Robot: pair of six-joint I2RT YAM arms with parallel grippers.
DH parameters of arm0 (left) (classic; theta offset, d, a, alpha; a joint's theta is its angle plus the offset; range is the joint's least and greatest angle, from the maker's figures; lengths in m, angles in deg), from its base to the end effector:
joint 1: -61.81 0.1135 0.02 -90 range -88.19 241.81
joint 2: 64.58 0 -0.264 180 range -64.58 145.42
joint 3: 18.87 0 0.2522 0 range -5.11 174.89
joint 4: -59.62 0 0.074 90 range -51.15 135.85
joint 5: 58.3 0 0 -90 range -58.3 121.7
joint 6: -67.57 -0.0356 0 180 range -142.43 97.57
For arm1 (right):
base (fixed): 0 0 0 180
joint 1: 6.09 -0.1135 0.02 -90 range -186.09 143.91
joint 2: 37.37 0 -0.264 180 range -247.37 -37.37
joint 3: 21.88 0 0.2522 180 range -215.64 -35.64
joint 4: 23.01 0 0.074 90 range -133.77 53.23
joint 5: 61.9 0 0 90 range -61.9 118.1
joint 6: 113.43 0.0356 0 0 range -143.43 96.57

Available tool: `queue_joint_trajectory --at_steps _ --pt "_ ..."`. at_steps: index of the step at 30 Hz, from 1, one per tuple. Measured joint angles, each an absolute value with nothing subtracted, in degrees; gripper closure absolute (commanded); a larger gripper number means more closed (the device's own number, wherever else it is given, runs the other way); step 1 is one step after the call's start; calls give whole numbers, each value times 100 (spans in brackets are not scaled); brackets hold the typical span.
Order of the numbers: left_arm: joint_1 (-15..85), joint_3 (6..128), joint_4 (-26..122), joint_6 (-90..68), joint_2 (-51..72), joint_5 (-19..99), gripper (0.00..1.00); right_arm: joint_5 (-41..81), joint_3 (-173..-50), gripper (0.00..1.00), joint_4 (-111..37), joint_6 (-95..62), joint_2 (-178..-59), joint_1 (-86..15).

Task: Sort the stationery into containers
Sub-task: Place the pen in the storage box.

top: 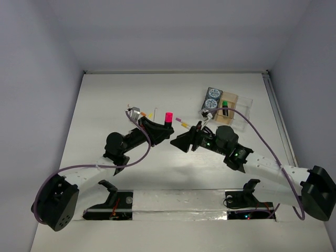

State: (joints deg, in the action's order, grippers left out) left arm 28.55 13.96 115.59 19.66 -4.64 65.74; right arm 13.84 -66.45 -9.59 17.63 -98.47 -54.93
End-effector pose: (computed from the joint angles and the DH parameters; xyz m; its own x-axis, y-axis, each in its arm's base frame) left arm 0.1587 -0.1279 0.2770 -0.2799 -0.4807 -0.8310 0.9120 0.1372 -0.3865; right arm 0.1530 0.1884 0.2670 -0.6125 0.2666 -0.7441 -0.6488 0.3682 0.6660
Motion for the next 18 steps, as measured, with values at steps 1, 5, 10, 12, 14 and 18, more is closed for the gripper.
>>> queue_joint_trajectory --at_steps 1,5,10,12,14,18 --pt "2855 1381 11568 1975 -451 6572 100 1355 -6693 26 -1016 1682 -9845 -5495" --pt "2855 1302 11596 1970 -442 6572 100 1288 -6997 23 -1365 1227 -9663 -5493" --pt "2855 1241 11629 1961 -438 6583 100 1334 -7408 17 -1728 646 -9200 -5493" --pt "2855 1228 11679 1964 -392 6611 100 1336 -7561 17 -1752 460 -9167 -5491" --pt "2855 1213 11751 1990 -302 6657 100 1318 -7738 17 -1748 312 -9285 -5482" --pt "2855 1108 11808 2079 -125 6762 100 1135 -8048 18 -1719 176 -9799 -5480"
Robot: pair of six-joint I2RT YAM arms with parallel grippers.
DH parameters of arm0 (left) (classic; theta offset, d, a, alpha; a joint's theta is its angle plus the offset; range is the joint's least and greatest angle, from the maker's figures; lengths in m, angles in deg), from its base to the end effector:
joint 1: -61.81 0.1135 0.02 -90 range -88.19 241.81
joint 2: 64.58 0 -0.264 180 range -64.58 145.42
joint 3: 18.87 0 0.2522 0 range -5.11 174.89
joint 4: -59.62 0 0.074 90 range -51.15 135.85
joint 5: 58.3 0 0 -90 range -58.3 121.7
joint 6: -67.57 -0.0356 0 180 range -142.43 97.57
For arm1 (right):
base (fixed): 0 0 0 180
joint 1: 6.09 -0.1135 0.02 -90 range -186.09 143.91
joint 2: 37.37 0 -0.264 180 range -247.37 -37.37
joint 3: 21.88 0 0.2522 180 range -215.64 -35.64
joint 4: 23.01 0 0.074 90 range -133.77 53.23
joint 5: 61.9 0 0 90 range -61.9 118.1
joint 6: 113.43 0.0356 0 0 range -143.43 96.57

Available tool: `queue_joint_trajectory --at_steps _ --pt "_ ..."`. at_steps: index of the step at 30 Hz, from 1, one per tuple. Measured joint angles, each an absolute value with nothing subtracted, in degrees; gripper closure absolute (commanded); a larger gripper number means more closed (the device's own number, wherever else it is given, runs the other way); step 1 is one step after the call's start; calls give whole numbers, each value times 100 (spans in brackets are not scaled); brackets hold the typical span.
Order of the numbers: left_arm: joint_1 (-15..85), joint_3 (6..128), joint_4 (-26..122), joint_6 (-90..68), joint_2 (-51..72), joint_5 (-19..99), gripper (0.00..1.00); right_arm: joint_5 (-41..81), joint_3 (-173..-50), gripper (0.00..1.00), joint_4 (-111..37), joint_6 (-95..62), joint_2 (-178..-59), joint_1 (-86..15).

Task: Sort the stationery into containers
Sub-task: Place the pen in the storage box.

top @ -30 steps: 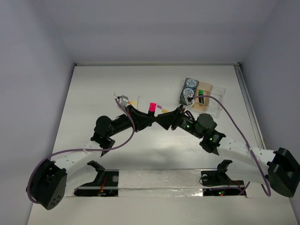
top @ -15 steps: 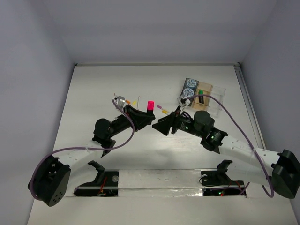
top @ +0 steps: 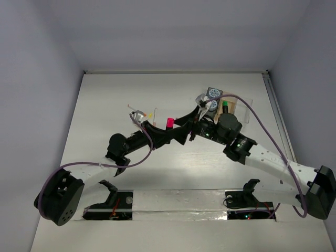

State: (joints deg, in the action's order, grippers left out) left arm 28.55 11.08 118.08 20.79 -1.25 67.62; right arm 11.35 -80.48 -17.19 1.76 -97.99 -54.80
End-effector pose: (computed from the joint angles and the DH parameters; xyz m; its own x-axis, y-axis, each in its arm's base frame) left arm 0.1602 -0.1300 0.2542 -0.3501 -0.4336 -0.8303 0.8902 0.1219 -0.4390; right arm 0.1575 0.1949 0.3418 -0.3474 0.2220 -0.9110 -0.8414 0.3551 0.4074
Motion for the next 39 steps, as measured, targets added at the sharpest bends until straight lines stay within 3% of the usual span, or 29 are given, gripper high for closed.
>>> queue_joint_trajectory --at_steps 10,12,15,20,24,25,27,30,32,36,39 --pt "2851 985 11828 2158 -127 6900 100 813 -8295 24 -1704 145 -10505 -5476" --pt "2851 985 11834 2154 -175 6900 100 813 -8295 29 -1702 159 -10468 -5476" --pt "2851 985 11854 2154 -226 6900 100 807 -8295 45 -1656 191 -10428 -5476" --pt "2851 985 11863 2156 -245 6913 100 772 -8258 46 -1579 296 -10494 -5449" --pt "2851 985 11863 2158 -252 6913 100 767 -8225 53 -1560 364 -10560 -5449" --pt "2851 985 11865 2158 -252 6913 100 767 -8216 65 -1553 373 -10560 -5449" --pt "2851 985 11891 2163 -254 6933 100 798 -8212 73 -1553 362 -10562 -5445" --pt "2849 985 11887 2165 -311 6955 100 802 -8208 95 -1512 454 -10562 -5438" --pt "2849 985 11887 2165 -346 6957 100 844 -8208 100 -1494 465 -10560 -5438" --pt "2849 985 11858 2154 -381 6926 76 966 -8208 100 -1494 473 -10553 -5386" --pt "2849 985 11812 2095 -459 6819 66 1019 -8210 100 -1544 502 -10546 -5277"
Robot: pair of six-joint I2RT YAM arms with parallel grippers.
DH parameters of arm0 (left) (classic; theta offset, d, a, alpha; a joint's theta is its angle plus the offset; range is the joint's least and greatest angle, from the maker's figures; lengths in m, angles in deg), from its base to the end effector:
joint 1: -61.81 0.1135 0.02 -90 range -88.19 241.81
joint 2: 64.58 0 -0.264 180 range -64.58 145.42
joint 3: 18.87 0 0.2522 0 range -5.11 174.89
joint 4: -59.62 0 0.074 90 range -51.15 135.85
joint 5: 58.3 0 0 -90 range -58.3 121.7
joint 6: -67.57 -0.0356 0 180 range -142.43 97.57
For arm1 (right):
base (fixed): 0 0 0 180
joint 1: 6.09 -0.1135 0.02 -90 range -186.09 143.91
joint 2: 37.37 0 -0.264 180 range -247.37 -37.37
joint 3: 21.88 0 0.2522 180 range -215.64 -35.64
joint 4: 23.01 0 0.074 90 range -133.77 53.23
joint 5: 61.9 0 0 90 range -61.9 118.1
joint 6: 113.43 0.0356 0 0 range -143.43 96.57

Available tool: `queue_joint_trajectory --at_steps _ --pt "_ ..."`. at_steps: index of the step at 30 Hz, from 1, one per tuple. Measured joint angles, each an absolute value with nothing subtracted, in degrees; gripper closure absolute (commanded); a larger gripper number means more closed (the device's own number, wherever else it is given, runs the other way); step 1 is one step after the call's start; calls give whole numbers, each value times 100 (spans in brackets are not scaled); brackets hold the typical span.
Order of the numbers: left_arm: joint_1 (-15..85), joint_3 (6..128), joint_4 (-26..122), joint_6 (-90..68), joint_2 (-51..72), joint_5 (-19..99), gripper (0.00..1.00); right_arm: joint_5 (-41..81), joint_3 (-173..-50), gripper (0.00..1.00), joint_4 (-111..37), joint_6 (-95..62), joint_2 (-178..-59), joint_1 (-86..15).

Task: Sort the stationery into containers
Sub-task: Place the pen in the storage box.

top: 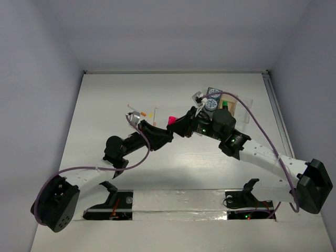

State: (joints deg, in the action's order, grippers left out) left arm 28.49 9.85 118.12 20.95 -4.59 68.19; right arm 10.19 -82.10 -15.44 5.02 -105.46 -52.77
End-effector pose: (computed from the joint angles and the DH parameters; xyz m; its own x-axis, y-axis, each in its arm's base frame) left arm 0.1511 -0.1247 0.2582 -0.3289 -0.4446 -0.8332 0.9047 0.1045 -0.4129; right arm 0.1836 0.2106 0.3233 -0.4335 0.2011 -0.8785 -0.7925 0.3791 0.4778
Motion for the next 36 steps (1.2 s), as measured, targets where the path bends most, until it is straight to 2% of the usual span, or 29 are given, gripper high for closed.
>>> queue_joint_trajectory --at_steps 3,6,14,20,27,36 --pt "2855 983 11675 1961 -588 6638 60 1010 -8214 100 -1614 576 -10494 -4947" --pt "2851 944 11478 1852 -798 6583 59 1141 -8269 100 -1848 552 -10404 -4385" --pt "2849 810 10868 1583 -1839 6517 53 1607 -8658 100 -3059 399 -10422 -1968" --pt "2809 754 10394 1400 -2302 6284 46 1675 -9086 100 -4001 207 -11132 -617" --pt "2737 754 10092 1380 -2324 6198 45 1712 -9773 100 -4751 -130 -12404 -390" --pt "2654 754 9996 1382 -2462 6146 45 1622 -10540 100 -5077 -388 -13449 -390"
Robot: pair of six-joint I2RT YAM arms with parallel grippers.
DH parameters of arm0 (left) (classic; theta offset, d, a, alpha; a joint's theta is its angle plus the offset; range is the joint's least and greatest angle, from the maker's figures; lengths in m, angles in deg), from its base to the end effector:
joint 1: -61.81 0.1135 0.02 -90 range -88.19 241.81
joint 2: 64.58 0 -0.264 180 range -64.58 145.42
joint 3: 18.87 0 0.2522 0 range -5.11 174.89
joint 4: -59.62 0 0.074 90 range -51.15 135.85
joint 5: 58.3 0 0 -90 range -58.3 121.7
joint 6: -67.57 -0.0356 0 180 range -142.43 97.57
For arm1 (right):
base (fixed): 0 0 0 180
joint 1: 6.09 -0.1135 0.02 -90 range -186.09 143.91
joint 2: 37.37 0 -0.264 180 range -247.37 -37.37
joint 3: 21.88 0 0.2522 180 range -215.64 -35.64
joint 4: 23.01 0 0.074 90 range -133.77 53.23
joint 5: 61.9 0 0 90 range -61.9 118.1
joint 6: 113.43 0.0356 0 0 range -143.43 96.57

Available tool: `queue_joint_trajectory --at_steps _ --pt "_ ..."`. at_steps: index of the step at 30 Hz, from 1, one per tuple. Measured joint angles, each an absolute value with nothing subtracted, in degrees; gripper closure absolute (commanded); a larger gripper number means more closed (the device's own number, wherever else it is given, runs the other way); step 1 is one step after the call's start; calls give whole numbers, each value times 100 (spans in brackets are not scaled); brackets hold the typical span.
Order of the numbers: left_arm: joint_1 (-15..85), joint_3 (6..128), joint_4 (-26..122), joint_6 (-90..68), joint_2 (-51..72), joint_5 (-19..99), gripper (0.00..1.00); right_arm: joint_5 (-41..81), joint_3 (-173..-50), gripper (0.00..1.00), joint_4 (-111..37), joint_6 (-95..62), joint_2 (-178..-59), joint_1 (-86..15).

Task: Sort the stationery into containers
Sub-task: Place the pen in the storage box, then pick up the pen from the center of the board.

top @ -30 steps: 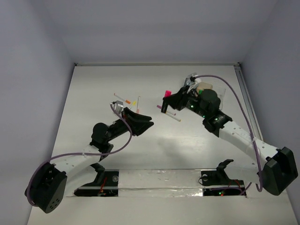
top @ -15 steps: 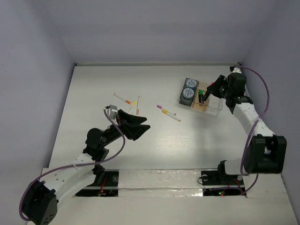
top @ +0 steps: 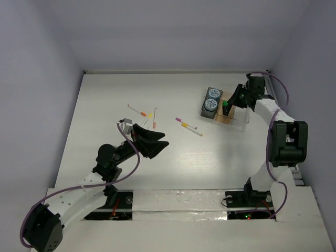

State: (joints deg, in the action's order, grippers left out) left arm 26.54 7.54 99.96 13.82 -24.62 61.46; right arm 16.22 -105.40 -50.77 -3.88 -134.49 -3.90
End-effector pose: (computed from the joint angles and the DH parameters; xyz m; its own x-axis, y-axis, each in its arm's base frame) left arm 0.1175 -0.1048 0.2712 -0.2136 -0.4777 -0.8522 0.9136 0.2114 -0.3474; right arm 0.3795 -0.0072 0.2442 -0.6614 0.3530 -0.6618 0.1107 0.9186 0.3794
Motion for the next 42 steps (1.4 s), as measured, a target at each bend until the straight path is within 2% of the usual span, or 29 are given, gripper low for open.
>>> queue_joint_trajectory --at_steps 3,6,10,14,20,28,30,31,33,34,35,37,40,42 --pt "2654 754 9996 1382 -2459 6148 45 1561 -10686 100 -5118 -425 -13768 -390" --pt "2654 754 9998 1382 -2457 6146 45 1484 -10798 95 -5166 -445 -14087 -390" --pt "2654 754 10000 1380 -2420 6150 48 1412 -10804 74 -5219 -449 -14245 -390" --pt "2648 754 9996 1380 -2361 6157 49 1406 -10833 63 -5273 -453 -14249 -392" --pt "2613 754 9952 1354 -2368 6155 50 1395 -10872 52 -5428 -486 -14253 -392" --pt "2613 754 9826 1295 -2444 6117 50 1399 -10990 45 -5498 -532 -14295 -418" --pt "2613 754 9806 1282 -2448 6106 53 1404 -10983 47 -5498 -532 -14245 -464" --pt "2613 754 9799 1271 -2455 6091 54 1414 -10977 51 -5496 -537 -14186 -501" --pt "2613 754 9762 1240 -2466 6045 58 1443 -10931 72 -5437 -591 -13965 -632" --pt "2613 754 9729 1227 -2470 6015 60 1458 -10859 91 -5393 -615 -13775 -746" --pt "2613 754 9679 1203 -2475 5973 61 1469 -10791 95 -5365 -676 -13550 -910" --pt "2613 754 9539 1161 -2510 5853 73 1491 -10688 99 -5262 -731 -13134 -1290" --pt "2613 754 9231 1063 -2684 5543 93 1414 -10557 99 -4996 -934 -12667 -2044" --pt "2613 754 9002 993 -2910 5258 94 1320 -10461 91 -4867 -1085 -12559 -2562"
